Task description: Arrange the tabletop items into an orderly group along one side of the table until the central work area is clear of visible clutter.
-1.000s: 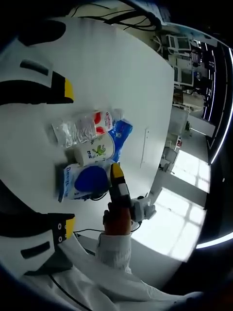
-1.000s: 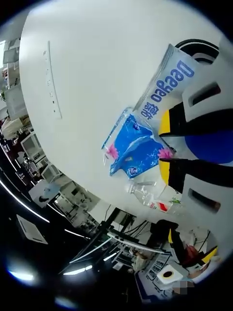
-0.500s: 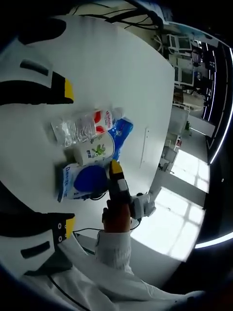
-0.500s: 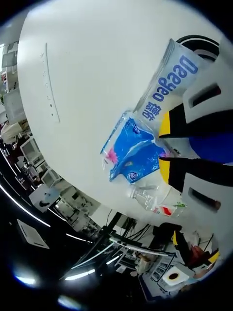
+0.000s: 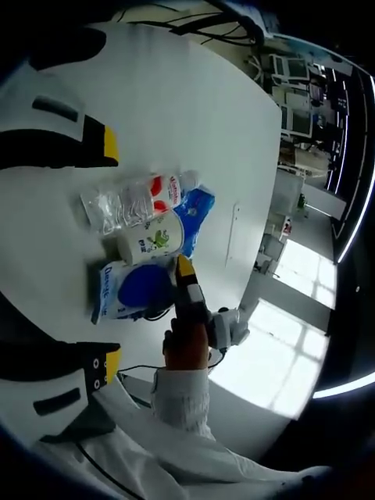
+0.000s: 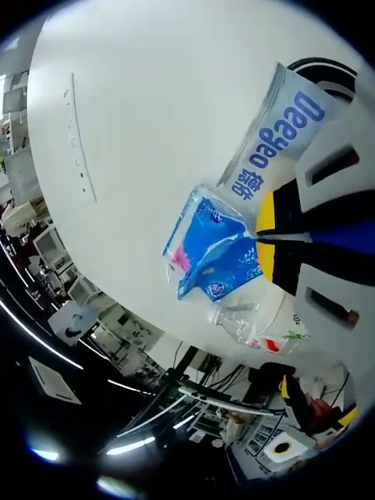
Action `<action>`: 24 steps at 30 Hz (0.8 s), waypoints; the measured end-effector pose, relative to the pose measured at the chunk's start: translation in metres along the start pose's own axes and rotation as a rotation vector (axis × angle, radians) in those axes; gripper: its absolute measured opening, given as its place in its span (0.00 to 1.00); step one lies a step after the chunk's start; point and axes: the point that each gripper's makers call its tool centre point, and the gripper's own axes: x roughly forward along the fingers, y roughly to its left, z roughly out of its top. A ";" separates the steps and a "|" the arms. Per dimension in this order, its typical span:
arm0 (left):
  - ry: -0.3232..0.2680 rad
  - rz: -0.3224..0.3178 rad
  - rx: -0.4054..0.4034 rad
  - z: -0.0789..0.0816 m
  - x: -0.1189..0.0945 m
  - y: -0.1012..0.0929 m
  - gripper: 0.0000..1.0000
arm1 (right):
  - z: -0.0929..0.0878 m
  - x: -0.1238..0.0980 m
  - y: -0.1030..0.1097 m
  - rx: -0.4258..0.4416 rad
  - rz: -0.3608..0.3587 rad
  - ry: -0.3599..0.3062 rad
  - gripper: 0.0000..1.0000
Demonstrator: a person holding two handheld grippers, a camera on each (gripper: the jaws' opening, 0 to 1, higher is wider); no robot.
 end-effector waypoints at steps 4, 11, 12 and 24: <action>-0.001 -0.001 0.000 0.001 0.000 0.000 0.95 | 0.002 0.000 0.000 0.007 0.002 -0.006 0.00; -0.007 0.002 0.002 0.004 0.001 0.001 0.95 | 0.003 -0.001 0.002 0.015 0.009 -0.013 0.00; -0.007 0.004 0.005 0.004 0.000 0.001 0.95 | 0.004 -0.002 0.002 0.017 0.011 -0.018 0.00; -0.020 0.013 0.024 0.018 0.002 0.008 0.93 | 0.017 -0.008 0.008 0.027 0.036 -0.061 0.00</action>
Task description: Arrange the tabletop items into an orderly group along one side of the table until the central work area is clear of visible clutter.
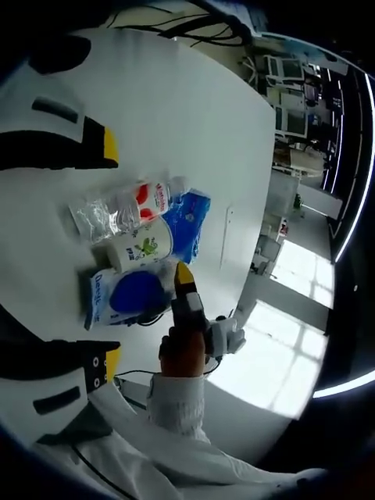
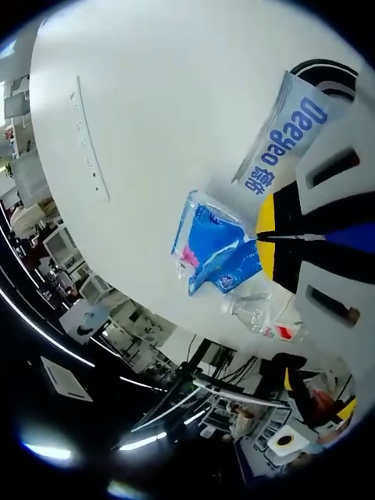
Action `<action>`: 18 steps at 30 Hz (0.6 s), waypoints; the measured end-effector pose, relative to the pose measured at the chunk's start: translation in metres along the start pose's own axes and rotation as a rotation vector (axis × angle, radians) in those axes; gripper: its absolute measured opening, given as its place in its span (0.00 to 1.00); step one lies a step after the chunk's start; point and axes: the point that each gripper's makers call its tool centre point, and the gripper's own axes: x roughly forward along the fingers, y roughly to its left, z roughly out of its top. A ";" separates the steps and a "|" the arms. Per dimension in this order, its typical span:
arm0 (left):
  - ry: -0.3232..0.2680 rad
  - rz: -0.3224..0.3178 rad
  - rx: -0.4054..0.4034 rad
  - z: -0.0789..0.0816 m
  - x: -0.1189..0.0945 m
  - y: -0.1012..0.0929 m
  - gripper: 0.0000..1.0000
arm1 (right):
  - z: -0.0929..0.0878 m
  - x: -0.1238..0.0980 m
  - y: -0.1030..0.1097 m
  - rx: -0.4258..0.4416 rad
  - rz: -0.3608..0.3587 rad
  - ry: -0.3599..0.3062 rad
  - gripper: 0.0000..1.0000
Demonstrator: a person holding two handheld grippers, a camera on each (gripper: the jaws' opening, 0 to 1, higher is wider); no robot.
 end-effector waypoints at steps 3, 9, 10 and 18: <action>-0.012 0.003 0.001 0.006 0.001 0.002 0.92 | 0.003 -0.002 0.003 -0.009 0.007 -0.006 0.00; -0.039 0.010 0.020 0.024 0.005 0.009 0.92 | 0.012 -0.008 0.006 -0.022 0.021 -0.025 0.00; -0.047 0.011 0.020 0.029 0.007 0.011 0.92 | 0.013 -0.008 0.006 -0.025 0.023 -0.025 0.00; -0.082 0.011 0.059 0.057 0.026 0.015 0.87 | 0.024 -0.020 0.014 -0.028 0.052 -0.053 0.00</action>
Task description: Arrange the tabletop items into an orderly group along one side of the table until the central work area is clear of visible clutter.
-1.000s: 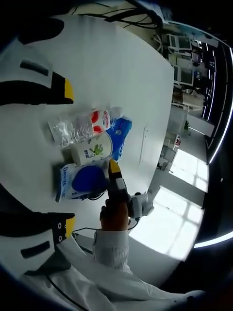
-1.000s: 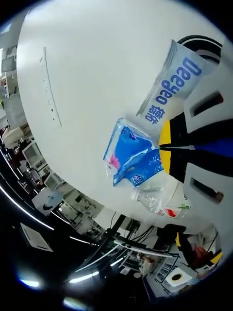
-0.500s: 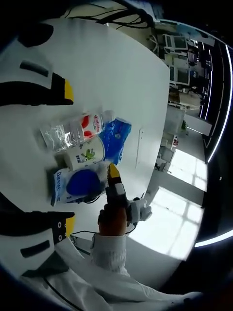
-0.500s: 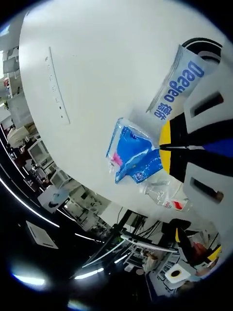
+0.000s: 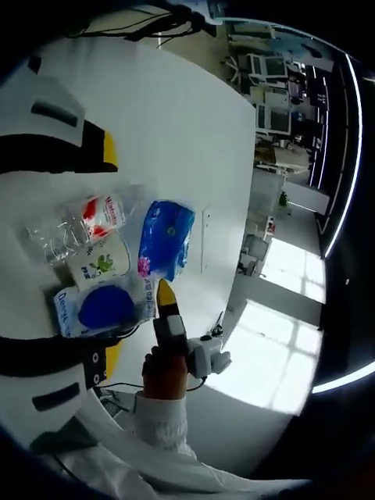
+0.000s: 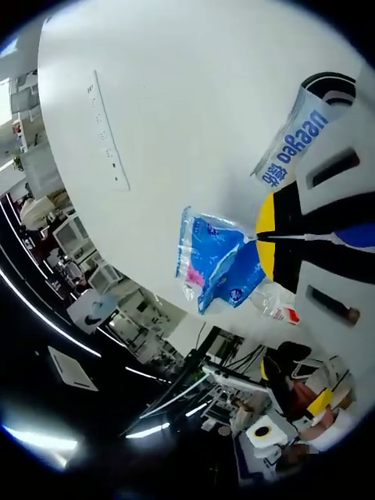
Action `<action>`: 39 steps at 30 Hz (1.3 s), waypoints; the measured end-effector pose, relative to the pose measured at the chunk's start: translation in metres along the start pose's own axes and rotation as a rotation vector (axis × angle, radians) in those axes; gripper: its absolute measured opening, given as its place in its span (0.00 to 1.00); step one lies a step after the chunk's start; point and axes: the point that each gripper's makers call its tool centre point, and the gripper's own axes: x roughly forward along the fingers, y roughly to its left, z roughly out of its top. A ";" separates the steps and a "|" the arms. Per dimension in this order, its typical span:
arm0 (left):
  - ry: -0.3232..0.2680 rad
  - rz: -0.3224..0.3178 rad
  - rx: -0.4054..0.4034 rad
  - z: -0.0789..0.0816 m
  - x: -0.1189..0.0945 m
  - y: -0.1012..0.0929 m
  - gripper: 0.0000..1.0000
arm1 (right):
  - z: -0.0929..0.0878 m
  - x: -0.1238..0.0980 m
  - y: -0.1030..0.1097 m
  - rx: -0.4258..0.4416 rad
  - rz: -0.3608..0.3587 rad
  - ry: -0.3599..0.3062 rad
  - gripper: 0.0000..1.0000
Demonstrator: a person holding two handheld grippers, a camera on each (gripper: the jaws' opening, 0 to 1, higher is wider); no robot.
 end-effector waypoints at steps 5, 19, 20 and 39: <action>-0.016 0.003 0.033 0.017 0.013 0.002 0.83 | 0.006 -0.010 0.007 -0.001 0.021 -0.015 0.00; -0.040 0.057 0.153 0.066 0.049 0.021 0.50 | 0.020 -0.042 0.031 -0.019 0.091 -0.050 0.00; -0.043 0.054 0.156 0.067 0.052 0.019 0.48 | 0.021 -0.044 0.032 -0.016 0.095 -0.053 0.00; -0.009 0.080 0.314 0.079 0.072 -0.005 0.09 | 0.030 -0.082 0.032 -0.018 0.135 -0.090 0.00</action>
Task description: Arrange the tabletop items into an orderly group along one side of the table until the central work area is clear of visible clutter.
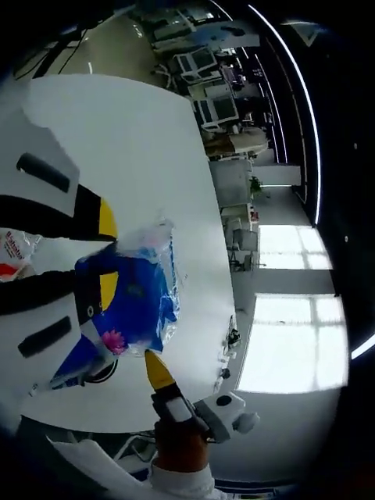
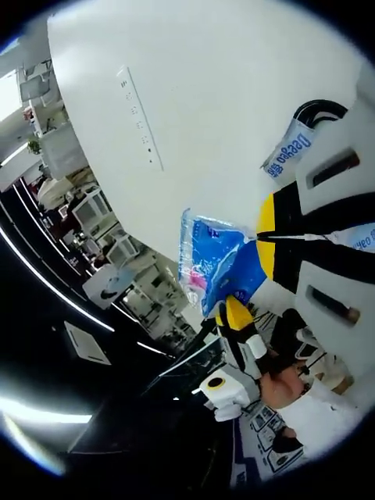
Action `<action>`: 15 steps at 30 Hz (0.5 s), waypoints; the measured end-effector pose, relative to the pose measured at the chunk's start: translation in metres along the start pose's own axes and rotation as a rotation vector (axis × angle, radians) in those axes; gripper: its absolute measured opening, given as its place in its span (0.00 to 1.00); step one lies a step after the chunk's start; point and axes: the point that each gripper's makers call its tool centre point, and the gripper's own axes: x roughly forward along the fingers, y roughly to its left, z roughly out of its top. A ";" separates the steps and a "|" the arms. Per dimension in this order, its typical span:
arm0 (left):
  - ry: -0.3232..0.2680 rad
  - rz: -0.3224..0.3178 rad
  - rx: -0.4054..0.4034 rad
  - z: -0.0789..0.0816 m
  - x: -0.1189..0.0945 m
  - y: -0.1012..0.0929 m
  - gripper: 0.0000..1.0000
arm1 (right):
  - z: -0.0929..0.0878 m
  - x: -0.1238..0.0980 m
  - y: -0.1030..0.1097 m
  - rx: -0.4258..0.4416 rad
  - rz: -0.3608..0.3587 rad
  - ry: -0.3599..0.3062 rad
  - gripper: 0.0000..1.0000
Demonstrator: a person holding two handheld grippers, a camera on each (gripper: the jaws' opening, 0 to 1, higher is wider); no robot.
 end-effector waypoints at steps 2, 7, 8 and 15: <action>-0.004 -0.003 -0.001 0.003 0.001 -0.005 0.08 | 0.002 -0.005 -0.001 -0.008 0.000 -0.002 0.00; -0.006 -0.003 0.013 0.011 0.004 -0.016 0.05 | 0.007 -0.015 -0.006 -0.026 -0.001 -0.006 0.00; -0.009 -0.004 0.007 0.013 0.005 -0.018 0.05 | 0.010 -0.019 -0.008 -0.022 0.001 -0.013 0.00; -0.023 -0.020 0.009 0.030 0.010 -0.041 0.03 | 0.025 -0.038 -0.023 -0.035 0.000 -0.036 0.00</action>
